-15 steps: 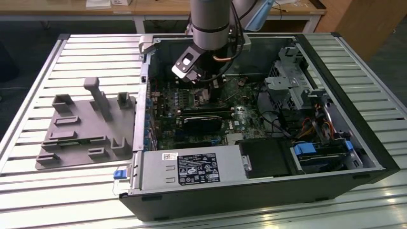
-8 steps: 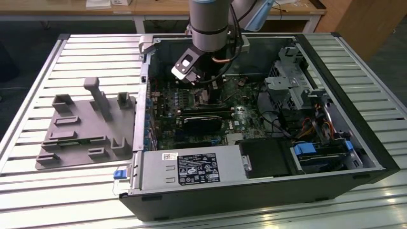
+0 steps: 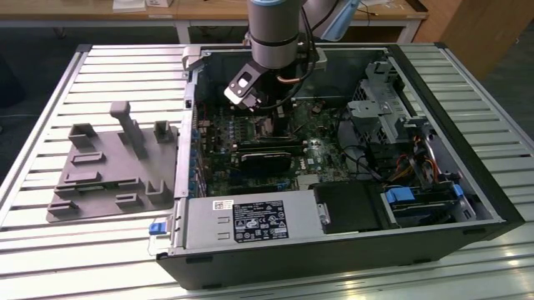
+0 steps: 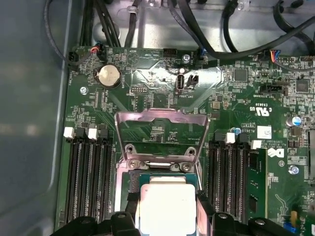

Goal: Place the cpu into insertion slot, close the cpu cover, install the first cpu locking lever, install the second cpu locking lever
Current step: 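Place the cpu into insertion slot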

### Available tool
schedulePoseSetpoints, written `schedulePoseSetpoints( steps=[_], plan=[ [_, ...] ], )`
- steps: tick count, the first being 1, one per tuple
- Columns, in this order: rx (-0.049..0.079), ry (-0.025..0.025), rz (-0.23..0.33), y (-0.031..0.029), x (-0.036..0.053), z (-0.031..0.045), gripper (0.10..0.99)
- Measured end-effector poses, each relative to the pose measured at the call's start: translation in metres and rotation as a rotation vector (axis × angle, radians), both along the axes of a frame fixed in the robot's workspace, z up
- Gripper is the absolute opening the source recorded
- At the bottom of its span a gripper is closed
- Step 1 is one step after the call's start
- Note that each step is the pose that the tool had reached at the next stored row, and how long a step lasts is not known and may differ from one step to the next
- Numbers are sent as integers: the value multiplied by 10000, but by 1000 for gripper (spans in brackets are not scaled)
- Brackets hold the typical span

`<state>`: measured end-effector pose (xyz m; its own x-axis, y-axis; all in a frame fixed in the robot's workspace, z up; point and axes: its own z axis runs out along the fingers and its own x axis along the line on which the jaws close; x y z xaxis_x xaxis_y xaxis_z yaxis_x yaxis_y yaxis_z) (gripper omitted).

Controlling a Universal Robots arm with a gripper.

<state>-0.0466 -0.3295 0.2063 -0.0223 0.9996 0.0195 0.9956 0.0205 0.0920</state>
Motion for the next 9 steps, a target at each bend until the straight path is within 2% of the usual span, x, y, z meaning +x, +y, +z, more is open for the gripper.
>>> schedulePoseSetpoints(
  steps=[3,9],
  plan=[
    [0,-1,-83,36,-5,-14,537],
    [1,-1,-207,60,-18,-58,537]
  ],
)
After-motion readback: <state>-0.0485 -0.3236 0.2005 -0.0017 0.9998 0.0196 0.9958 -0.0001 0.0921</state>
